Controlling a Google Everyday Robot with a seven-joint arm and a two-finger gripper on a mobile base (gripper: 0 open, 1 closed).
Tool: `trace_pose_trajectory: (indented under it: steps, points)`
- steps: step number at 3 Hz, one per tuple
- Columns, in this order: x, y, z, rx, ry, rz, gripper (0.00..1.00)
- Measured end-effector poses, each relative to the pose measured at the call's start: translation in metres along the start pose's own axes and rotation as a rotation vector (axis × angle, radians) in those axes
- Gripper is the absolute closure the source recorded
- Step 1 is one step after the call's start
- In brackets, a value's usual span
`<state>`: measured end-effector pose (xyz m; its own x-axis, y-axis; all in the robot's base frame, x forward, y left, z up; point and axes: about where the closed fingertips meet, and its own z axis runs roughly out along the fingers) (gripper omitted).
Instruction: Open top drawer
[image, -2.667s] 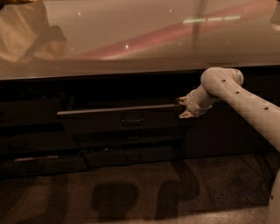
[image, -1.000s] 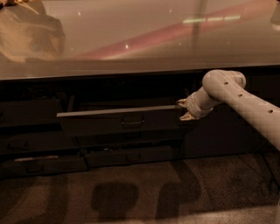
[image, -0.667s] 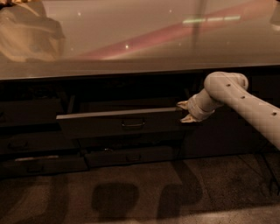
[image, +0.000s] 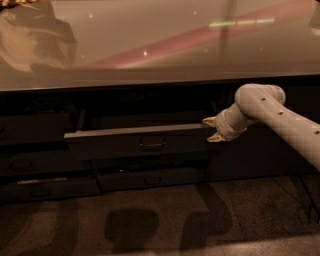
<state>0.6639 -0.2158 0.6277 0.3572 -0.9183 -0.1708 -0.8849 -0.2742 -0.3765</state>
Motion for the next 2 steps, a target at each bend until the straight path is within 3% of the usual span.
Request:
trace_pose_trajectory:
  steps: [2]
  points:
    - [-0.0027, 0.0067, -0.0046, -0.003, -0.002, -0.003, 1.00]
